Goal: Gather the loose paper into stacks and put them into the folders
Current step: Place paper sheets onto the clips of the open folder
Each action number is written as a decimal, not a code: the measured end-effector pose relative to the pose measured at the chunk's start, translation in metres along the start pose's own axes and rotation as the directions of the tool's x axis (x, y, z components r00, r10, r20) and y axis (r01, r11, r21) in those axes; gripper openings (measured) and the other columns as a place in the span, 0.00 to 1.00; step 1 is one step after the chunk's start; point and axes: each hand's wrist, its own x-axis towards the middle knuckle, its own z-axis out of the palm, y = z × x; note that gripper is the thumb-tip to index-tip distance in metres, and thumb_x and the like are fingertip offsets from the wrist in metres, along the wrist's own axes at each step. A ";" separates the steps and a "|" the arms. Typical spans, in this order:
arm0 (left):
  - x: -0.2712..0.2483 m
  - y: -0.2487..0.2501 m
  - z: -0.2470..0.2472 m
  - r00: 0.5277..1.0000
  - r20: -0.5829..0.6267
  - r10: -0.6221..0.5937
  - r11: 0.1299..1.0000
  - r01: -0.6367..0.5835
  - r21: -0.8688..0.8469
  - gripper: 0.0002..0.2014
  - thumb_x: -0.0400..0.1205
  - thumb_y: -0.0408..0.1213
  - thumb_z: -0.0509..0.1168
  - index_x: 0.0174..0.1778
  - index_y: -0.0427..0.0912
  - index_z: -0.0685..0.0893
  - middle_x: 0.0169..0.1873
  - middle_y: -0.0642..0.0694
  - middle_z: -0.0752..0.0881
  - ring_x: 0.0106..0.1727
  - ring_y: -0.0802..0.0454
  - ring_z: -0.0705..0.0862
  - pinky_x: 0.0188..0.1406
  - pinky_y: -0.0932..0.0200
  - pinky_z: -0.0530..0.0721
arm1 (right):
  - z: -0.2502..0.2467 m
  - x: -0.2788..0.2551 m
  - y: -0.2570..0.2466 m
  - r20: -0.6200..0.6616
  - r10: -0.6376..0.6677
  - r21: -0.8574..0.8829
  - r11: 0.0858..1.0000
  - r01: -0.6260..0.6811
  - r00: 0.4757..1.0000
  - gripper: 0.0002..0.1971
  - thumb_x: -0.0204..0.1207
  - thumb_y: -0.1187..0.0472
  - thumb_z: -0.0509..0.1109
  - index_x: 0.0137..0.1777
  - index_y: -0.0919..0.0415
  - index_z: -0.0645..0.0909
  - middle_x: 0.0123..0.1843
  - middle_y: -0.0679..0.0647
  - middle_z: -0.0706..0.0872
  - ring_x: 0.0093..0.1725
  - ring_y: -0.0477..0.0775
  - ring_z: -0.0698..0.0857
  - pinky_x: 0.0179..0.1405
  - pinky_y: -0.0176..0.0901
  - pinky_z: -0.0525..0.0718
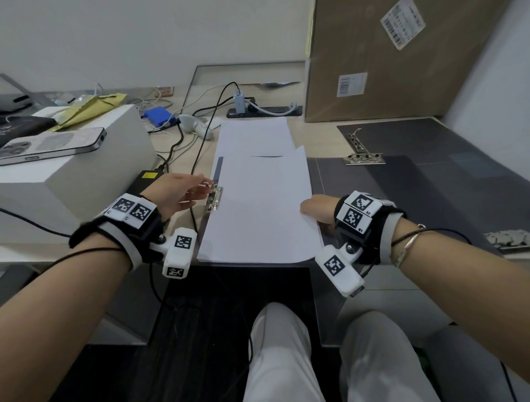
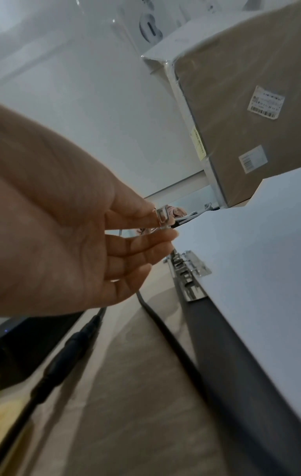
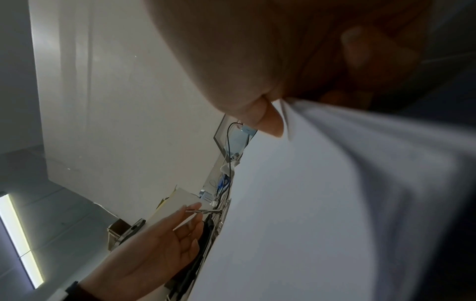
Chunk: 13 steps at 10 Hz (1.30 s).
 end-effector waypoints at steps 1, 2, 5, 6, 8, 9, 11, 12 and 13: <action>-0.003 -0.005 0.001 0.999 0.031 -0.035 0.999 0.036 -0.014 0.08 0.85 0.40 0.63 0.52 0.44 0.87 0.46 0.49 0.88 0.49 0.55 0.85 0.45 0.64 0.75 | 0.001 -0.003 -0.003 0.010 0.018 -0.098 0.995 -0.017 1.000 0.07 0.82 0.65 0.54 0.42 0.62 0.70 0.34 0.50 0.68 0.37 0.51 0.73 0.36 0.36 0.74; -0.001 -0.006 0.000 0.995 0.032 -0.098 0.995 0.099 -0.029 0.04 0.83 0.37 0.66 0.51 0.46 0.85 0.45 0.50 0.88 0.45 0.56 0.84 0.39 0.64 0.73 | -0.001 0.002 -0.001 0.066 -0.109 -0.649 0.750 0.126 0.992 0.13 0.82 0.72 0.56 0.35 0.63 0.68 0.30 0.52 0.65 0.43 0.55 0.73 0.22 0.27 0.63; 0.013 -0.012 0.001 0.979 -0.020 -0.204 0.975 0.205 0.088 0.10 0.80 0.31 0.69 0.45 0.42 0.73 0.31 0.46 0.73 0.22 0.55 0.67 0.10 0.69 0.60 | 0.002 0.010 -0.002 0.083 -0.118 -0.751 0.645 0.140 0.990 0.16 0.80 0.75 0.56 0.30 0.64 0.68 0.29 0.54 0.67 0.44 0.53 0.74 0.24 0.32 0.62; 0.017 -0.012 -0.002 0.979 -0.030 -0.199 0.951 0.201 0.235 0.12 0.78 0.32 0.72 0.47 0.44 0.73 0.27 0.45 0.71 0.26 0.52 0.61 0.16 0.67 0.58 | 0.003 0.015 0.001 0.097 -0.159 -0.768 0.616 0.176 0.982 0.19 0.80 0.75 0.56 0.28 0.60 0.64 0.29 0.53 0.65 0.36 0.54 0.72 0.23 0.32 0.62; 0.018 -0.011 0.004 0.974 -0.075 -0.216 0.892 0.228 0.390 0.11 0.79 0.35 0.71 0.45 0.45 0.73 0.25 0.45 0.73 0.22 0.53 0.60 0.18 0.66 0.60 | 0.002 0.009 -0.001 0.090 -0.209 -0.825 0.533 0.190 0.974 0.20 0.79 0.78 0.56 0.26 0.62 0.63 0.28 0.55 0.64 0.26 0.50 0.64 0.21 0.33 0.61; 0.016 -0.013 0.007 0.975 -0.100 -0.197 0.874 0.221 0.432 0.11 0.78 0.36 0.72 0.46 0.43 0.74 0.26 0.45 0.74 0.22 0.52 0.63 0.17 0.64 0.63 | 0.001 0.013 0.002 0.098 -0.243 -0.847 0.489 0.209 0.965 0.20 0.78 0.78 0.56 0.26 0.62 0.63 0.28 0.55 0.64 0.27 0.52 0.65 0.22 0.33 0.61; 0.018 -0.019 0.010 0.979 -0.155 -0.131 0.866 0.189 0.462 0.16 0.76 0.37 0.74 0.54 0.39 0.76 0.29 0.45 0.75 0.26 0.51 0.68 0.25 0.62 0.66 | 0.003 0.014 0.002 0.083 -0.182 -0.810 0.560 0.173 0.980 0.17 0.81 0.75 0.54 0.30 0.62 0.64 0.31 0.54 0.63 0.27 0.48 0.63 0.24 0.33 0.62; 0.019 -0.019 0.010 0.979 -0.149 -0.136 0.862 0.191 0.470 0.13 0.77 0.37 0.73 0.51 0.40 0.75 0.27 0.45 0.73 0.25 0.50 0.66 0.24 0.62 0.65 | 0.005 0.008 0.001 0.021 -0.179 -0.749 0.648 0.134 0.984 0.19 0.80 0.77 0.55 0.28 0.62 0.63 0.30 0.55 0.63 0.27 0.49 0.63 0.22 0.33 0.60; 0.021 -0.020 0.006 0.979 -0.145 -0.143 0.861 0.195 0.470 0.13 0.77 0.37 0.74 0.49 0.41 0.76 0.29 0.44 0.75 0.28 0.50 0.69 0.27 0.61 0.68 | 0.002 0.004 0.001 0.020 -0.189 -0.736 0.661 0.143 0.982 0.19 0.80 0.77 0.55 0.28 0.62 0.63 0.29 0.55 0.63 0.27 0.49 0.63 0.21 0.33 0.60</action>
